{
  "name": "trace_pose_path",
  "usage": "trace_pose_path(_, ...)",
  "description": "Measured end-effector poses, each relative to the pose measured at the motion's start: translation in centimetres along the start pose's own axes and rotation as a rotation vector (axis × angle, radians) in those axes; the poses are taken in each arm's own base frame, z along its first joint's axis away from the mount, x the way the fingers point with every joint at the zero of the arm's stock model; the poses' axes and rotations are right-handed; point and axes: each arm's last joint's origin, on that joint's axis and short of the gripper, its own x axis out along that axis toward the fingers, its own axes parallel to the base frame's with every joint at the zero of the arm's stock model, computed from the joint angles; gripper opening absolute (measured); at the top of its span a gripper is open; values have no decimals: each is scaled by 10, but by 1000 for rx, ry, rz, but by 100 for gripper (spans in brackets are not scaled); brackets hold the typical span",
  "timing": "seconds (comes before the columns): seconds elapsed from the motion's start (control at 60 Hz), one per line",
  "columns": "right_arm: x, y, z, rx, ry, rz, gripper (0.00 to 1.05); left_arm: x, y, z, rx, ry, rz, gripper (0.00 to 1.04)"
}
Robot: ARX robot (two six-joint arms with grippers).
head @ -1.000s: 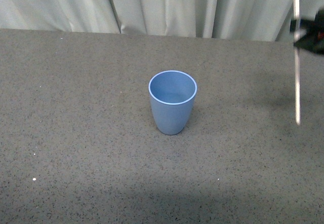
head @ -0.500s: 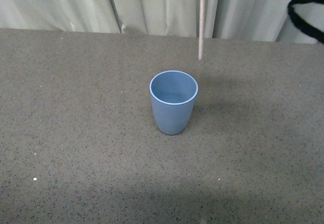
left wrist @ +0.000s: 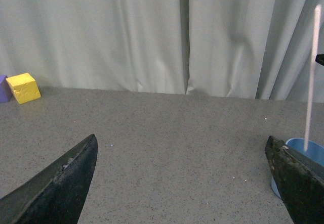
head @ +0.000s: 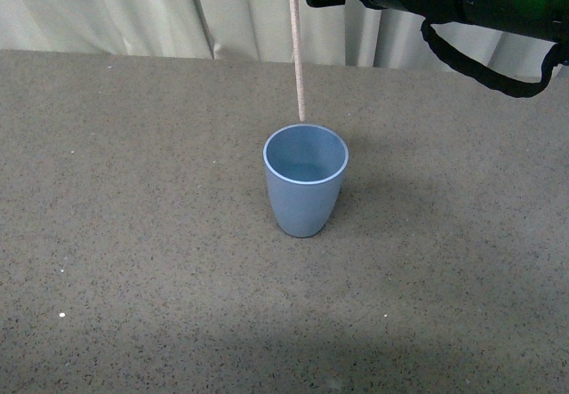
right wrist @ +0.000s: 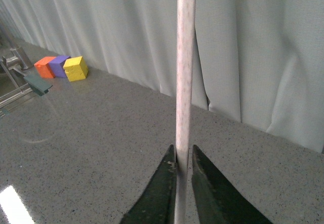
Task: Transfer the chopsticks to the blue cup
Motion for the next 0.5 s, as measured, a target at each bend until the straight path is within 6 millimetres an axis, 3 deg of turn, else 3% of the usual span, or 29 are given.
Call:
trace_pose_path(0.117, -3, -1, -3, -2, 6, -31, 46, 0, 0, 0, 0, 0, 0, 98)
trace_pose_path(0.3, -14, -4, 6, -29, -42, -134, 76, 0, 0, 0, 0, 0, 0, 98)
trace_pose_path(0.4, -30, -8, 8, -66, -141, -463, 63, 0, 0, 0, 0, 0, -1, 98)
trace_pose_path(0.5, -67, -18, 1, -72, -157, -662, 46, 0, 0, 0, 0, 0, 0, 98)
